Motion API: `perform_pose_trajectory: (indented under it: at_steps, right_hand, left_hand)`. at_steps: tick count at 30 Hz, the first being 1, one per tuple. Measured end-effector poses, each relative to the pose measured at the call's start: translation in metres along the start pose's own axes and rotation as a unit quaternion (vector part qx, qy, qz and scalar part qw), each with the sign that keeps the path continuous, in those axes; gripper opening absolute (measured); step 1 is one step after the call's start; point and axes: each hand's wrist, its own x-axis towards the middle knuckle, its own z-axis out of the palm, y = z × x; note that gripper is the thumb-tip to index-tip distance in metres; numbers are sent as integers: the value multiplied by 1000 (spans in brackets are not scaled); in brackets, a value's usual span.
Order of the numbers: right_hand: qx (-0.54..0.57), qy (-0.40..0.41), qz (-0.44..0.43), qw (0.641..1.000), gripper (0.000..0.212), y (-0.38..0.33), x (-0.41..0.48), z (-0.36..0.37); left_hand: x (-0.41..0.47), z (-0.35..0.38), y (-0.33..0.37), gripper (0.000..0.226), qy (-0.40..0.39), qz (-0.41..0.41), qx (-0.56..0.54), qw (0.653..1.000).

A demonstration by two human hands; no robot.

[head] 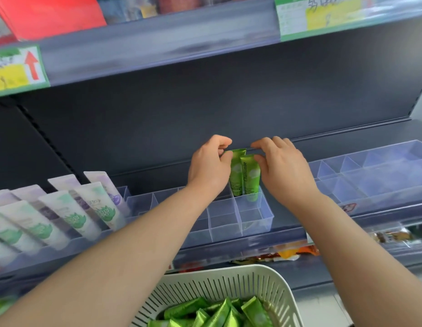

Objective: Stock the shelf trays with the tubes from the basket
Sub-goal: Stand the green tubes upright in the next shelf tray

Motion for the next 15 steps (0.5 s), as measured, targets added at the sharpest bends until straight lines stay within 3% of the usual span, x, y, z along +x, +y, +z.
perform_pose_trajectory:
  at_steps: [9,15]
  right_hand:
    - [-58,34,-107,992,21,-39,-47,-3]
    - [-32,-61,-137,988,22,-68,-113,20]
  left_hand:
    - [-56,-41,-6,24,-7,75,38,996]
    - [-123,-61,-40,24,-48,109,86,989]
